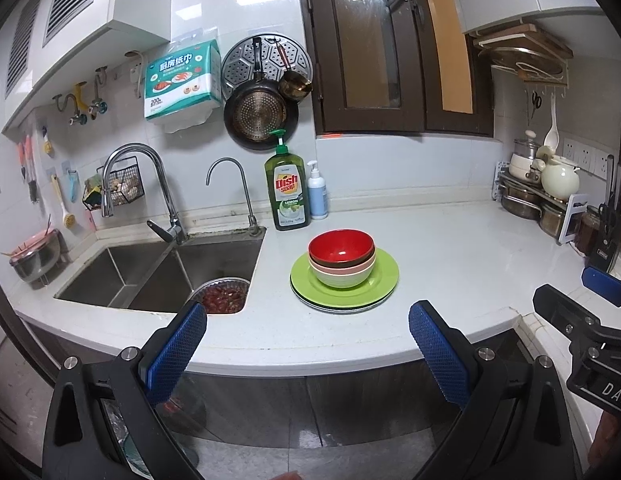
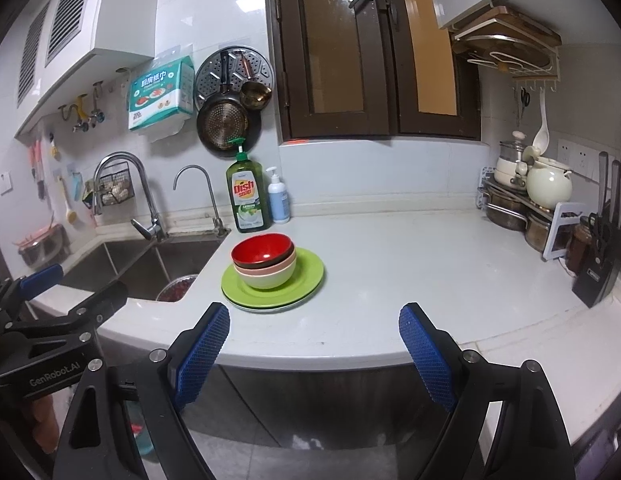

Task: Organize plates and bowls

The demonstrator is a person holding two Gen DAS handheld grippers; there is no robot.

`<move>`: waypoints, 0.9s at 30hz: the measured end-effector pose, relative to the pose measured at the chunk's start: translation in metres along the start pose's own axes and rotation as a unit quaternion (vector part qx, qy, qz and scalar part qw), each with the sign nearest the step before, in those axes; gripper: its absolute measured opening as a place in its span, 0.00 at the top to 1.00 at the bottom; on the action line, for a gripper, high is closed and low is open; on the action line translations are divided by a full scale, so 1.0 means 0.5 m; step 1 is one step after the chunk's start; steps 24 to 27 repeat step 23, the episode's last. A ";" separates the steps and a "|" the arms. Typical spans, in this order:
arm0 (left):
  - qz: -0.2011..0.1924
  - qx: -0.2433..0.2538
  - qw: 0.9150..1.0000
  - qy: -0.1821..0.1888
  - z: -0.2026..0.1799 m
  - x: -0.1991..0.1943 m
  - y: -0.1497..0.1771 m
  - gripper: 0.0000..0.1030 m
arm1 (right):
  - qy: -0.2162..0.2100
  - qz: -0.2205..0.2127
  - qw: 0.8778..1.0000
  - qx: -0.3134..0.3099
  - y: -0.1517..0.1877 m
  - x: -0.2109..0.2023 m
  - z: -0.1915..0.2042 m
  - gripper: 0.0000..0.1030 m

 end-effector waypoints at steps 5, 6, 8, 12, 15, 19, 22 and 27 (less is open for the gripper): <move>-0.003 -0.001 1.000 0.002 0.001 -0.010 0.000 0.00 | 0.000 -0.003 1.000 -0.004 0.001 -0.008 0.006 0.15; -0.004 -0.002 1.000 0.002 0.002 -0.011 0.000 0.00 | 0.000 -0.004 1.000 -0.004 0.001 -0.010 0.007 0.15; -0.005 -0.002 1.000 0.003 0.001 -0.014 0.001 0.00 | 0.000 -0.004 1.000 -0.003 0.002 -0.013 0.008 0.15; -0.006 -0.002 1.000 0.004 0.002 -0.016 0.002 0.00 | 0.002 -0.004 1.000 -0.005 0.003 -0.016 0.007 0.15; -0.003 -0.001 1.000 0.009 0.001 -0.015 0.002 0.00 | 0.005 -0.005 1.000 -0.005 0.003 -0.019 0.010 0.15; 0.002 -0.001 1.000 0.015 0.003 -0.011 0.002 0.00 | 0.011 -0.005 1.000 -0.002 0.003 -0.023 0.014 0.15; 0.004 -0.001 1.000 0.018 0.007 -0.007 0.001 0.00 | 0.014 -0.005 1.000 -0.001 0.001 -0.021 0.017 0.15; 0.003 -0.001 1.000 0.019 0.009 -0.006 0.000 0.00 | 0.014 -0.005 1.000 -0.001 0.001 -0.021 0.017 0.15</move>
Point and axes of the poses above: each gripper's, at about its wrist camera, not at the fingertips, and x roughly the way its jaws point, z to its left, y to its underside, the point moved 4 cm from there along x, roughly the way its jaws point, and after that the axes turned 15 degrees about -y, right-handed, at the moved point
